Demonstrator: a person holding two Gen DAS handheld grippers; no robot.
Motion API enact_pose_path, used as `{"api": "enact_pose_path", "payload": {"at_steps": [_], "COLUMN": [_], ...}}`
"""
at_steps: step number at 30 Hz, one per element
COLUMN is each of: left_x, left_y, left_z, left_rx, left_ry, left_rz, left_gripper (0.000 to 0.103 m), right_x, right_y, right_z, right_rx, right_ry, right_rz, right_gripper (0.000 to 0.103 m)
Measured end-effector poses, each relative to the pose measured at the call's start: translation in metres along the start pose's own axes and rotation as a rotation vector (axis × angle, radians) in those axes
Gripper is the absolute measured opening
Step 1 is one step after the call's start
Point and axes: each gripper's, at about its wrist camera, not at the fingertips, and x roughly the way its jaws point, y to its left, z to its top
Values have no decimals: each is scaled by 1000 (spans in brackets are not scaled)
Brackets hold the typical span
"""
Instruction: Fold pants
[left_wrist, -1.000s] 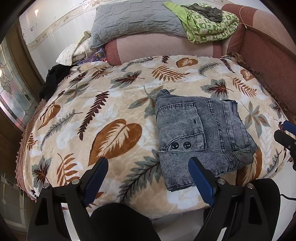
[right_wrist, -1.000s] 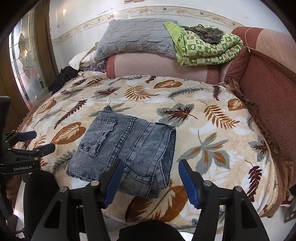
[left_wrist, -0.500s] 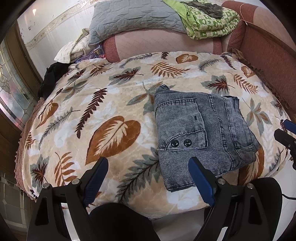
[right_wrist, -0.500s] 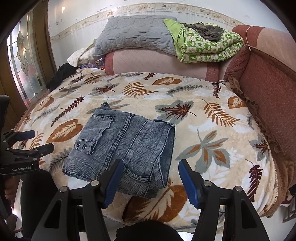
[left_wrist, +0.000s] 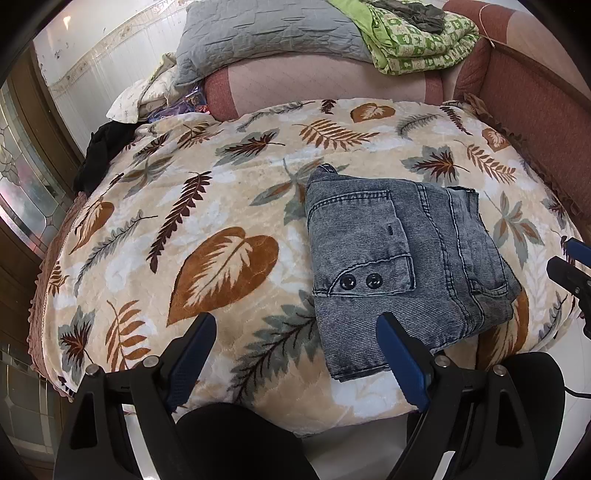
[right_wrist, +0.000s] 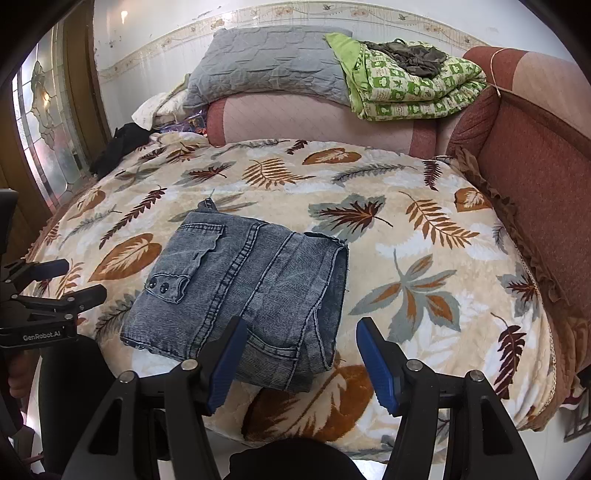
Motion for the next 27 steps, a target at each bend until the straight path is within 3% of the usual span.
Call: {"api": "enact_pose_path", "payload": {"at_steps": [27], "left_x": [14], "left_y": [-7], "left_z": [-1], "left_rx": [12], "left_ry": [31], "left_rz": [3], "left_gripper": [89], "right_x": [15], "right_y": [-7], "right_z": [-4], "right_rx": [12], "right_ry": [37], "right_rz": [-1], "right_gripper": [66]}}
